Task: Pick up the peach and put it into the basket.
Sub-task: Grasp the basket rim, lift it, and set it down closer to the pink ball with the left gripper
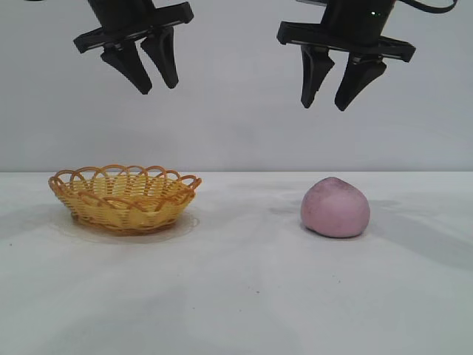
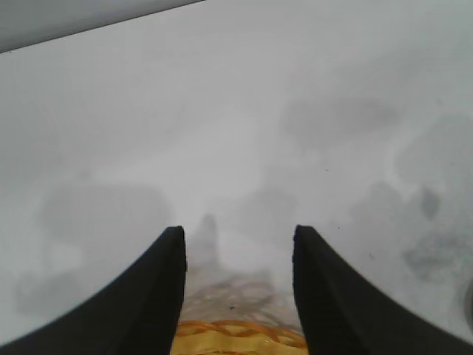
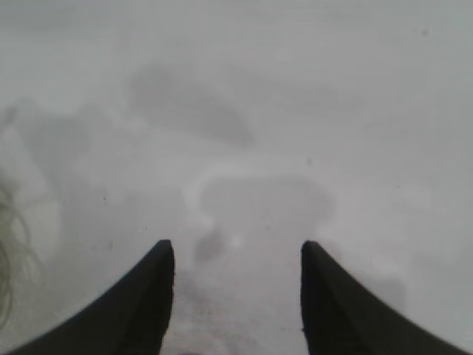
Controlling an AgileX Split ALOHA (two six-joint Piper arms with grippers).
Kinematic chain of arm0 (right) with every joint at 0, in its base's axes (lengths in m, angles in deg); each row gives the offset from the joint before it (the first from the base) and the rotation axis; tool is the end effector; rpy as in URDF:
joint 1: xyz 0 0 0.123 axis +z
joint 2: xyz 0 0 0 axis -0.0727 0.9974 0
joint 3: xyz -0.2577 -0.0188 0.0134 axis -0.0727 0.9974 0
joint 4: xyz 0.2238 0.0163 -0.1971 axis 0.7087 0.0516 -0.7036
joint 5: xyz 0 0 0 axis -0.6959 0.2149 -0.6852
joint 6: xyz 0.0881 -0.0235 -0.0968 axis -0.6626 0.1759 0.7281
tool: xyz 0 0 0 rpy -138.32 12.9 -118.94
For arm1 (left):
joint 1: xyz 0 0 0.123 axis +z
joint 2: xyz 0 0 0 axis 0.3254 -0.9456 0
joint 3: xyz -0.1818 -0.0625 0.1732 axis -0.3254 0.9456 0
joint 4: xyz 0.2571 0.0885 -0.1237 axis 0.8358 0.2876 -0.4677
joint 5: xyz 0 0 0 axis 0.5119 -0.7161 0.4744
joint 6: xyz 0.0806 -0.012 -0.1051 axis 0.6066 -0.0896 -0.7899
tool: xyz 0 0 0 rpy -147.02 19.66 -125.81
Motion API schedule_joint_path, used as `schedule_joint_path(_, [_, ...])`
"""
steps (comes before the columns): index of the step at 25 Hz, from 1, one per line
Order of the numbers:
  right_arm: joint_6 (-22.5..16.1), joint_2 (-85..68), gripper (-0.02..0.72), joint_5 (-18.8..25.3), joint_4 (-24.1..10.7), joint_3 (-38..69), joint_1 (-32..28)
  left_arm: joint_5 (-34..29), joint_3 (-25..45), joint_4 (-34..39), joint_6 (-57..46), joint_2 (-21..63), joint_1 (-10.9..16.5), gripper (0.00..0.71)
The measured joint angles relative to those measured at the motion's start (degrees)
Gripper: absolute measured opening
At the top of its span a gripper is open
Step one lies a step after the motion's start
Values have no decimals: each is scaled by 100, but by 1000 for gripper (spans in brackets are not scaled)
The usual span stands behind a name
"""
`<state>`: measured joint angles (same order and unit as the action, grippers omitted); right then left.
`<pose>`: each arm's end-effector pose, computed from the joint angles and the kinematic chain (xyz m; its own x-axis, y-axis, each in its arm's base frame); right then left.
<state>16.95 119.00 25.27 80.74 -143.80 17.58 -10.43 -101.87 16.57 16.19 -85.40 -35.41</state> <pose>0.4544 0.1907 0.1446 -0.8243 -0.2323 -0.5164 -0.3292 0.9386 0.1033 0.5040 -0.1739 0.1833 -0.7721 0.1959 -0.6046 0.3616 0.9177 -0.1644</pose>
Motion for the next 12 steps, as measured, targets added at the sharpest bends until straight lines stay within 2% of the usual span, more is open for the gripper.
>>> schedule_joint_path(12, [0, 0, 375, 22, 0, 0, 0, -208, 0, 215, 0, 0, 0, 305])
